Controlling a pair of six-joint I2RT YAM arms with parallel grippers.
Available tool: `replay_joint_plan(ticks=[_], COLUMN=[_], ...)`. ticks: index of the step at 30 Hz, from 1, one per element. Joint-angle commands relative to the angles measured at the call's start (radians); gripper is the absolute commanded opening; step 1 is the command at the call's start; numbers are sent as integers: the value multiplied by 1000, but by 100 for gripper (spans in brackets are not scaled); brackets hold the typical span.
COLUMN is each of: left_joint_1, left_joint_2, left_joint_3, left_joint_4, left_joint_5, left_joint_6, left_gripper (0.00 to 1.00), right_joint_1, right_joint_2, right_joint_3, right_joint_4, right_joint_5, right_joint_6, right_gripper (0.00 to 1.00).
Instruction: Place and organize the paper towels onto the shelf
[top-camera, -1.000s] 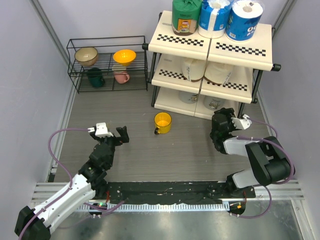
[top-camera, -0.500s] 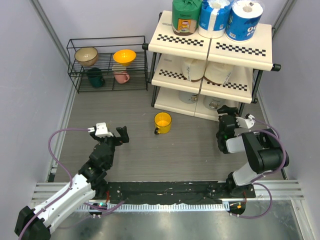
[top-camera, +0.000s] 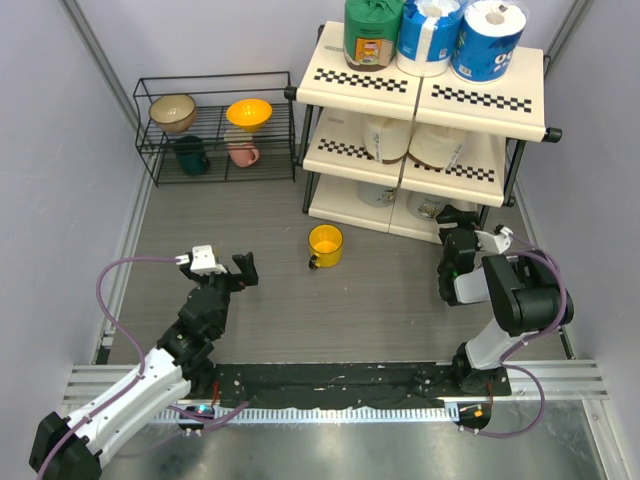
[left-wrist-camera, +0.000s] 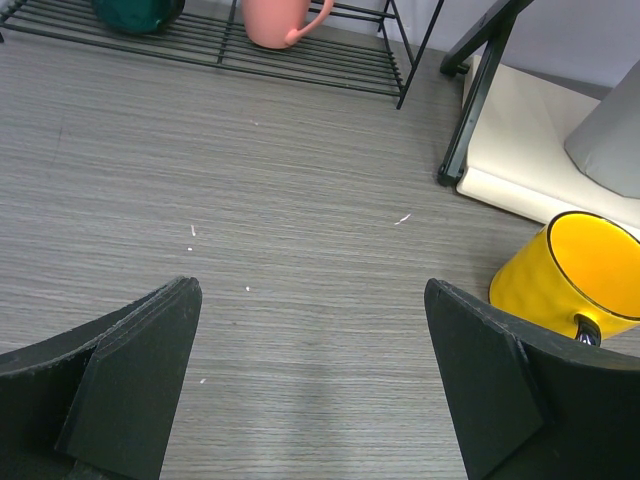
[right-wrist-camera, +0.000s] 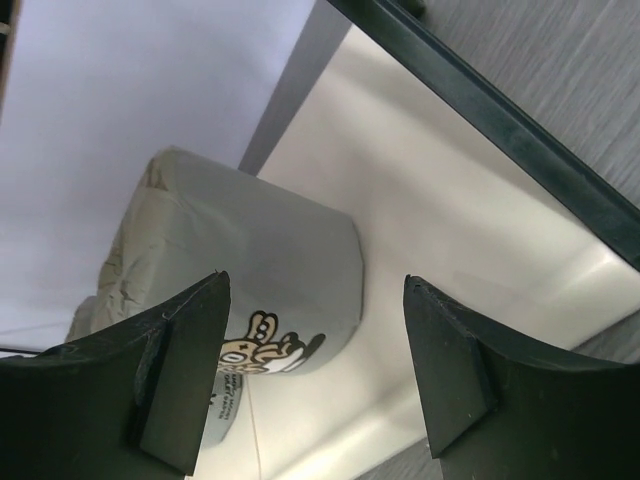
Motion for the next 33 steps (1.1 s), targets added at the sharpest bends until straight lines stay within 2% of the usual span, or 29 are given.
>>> replay_joint_plan(ticks=[1,10,25,33], left_joint_1=[6,6,6,6], left_joint_2=[-1,3,5,8], left_joint_3=[5,6,6,6], left_joint_4=[38,40,43,45], left_joint_5=[-6,-6,-8,-9], left_joint_6=[-10,-8,-6,-6], left_gripper=[100,100,100,100], right_joint_1=[-15,-57,-91,-89], right_joint_2=[12,46,164,202], right_joint_3=[9,35,198,226], right_joint_4=[118,144,107,90], right_joint_5=[-9,-7,-141,-204], right_joint_6=[7,30,14,15], right_gripper=[75,76,75,76])
